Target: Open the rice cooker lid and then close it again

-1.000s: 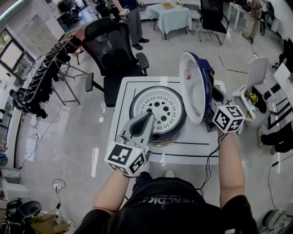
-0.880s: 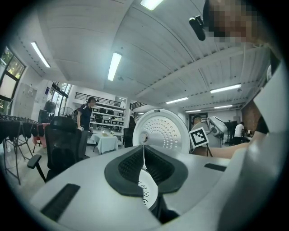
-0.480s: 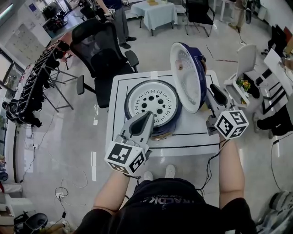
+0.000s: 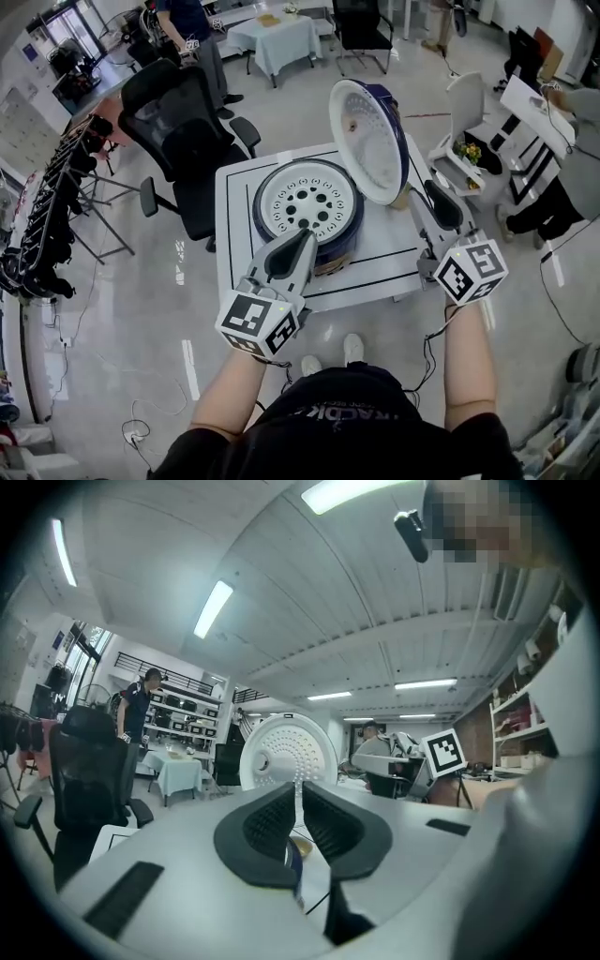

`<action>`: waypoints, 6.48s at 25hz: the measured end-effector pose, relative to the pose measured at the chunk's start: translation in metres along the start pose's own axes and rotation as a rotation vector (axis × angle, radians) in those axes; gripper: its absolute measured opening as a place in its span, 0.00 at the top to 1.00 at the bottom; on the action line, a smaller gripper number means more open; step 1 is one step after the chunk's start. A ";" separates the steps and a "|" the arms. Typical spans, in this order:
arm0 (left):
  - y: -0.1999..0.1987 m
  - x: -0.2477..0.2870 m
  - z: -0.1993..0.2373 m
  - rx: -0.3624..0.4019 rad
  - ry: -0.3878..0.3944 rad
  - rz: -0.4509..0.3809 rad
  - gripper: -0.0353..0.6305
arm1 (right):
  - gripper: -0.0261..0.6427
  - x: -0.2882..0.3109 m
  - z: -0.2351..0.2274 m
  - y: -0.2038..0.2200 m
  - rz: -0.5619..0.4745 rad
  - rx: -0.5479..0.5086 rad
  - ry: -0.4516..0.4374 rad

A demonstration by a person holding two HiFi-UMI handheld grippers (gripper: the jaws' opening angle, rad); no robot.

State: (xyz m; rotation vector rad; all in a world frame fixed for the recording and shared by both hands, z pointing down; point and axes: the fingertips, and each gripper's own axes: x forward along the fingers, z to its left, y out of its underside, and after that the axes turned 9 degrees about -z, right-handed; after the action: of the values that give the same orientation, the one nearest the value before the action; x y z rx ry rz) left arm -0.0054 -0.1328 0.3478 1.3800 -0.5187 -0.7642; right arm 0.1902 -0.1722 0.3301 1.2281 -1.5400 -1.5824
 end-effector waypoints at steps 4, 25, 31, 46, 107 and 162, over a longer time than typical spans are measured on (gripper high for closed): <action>0.001 -0.017 -0.007 -0.014 0.049 -0.001 0.90 | 0.73 -0.018 0.035 -0.002 0.010 -0.025 -0.002; -0.007 -0.063 -0.003 -0.033 0.170 0.003 0.88 | 0.73 -0.051 0.078 -0.012 -0.009 -0.047 0.128; -0.019 -0.068 0.003 -0.007 0.155 -0.013 0.88 | 0.73 -0.051 0.070 -0.024 -0.046 -0.039 0.147; -0.014 -0.018 -0.003 0.016 0.076 -0.031 0.88 | 0.73 -0.027 -0.007 -0.022 -0.040 -0.012 0.122; -0.029 0.054 0.027 0.154 -0.422 -0.089 0.88 | 0.79 0.170 -0.054 0.064 0.194 -0.122 -0.264; 0.009 0.057 0.149 0.185 -0.219 0.133 0.91 | 0.73 0.183 0.125 0.141 0.385 -0.959 -0.419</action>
State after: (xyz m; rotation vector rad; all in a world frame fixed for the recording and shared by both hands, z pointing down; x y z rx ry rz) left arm -0.0750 -0.2748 0.3714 1.4232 -0.8629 -0.7776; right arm -0.0184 -0.3054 0.4176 0.0749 -0.9010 -1.9869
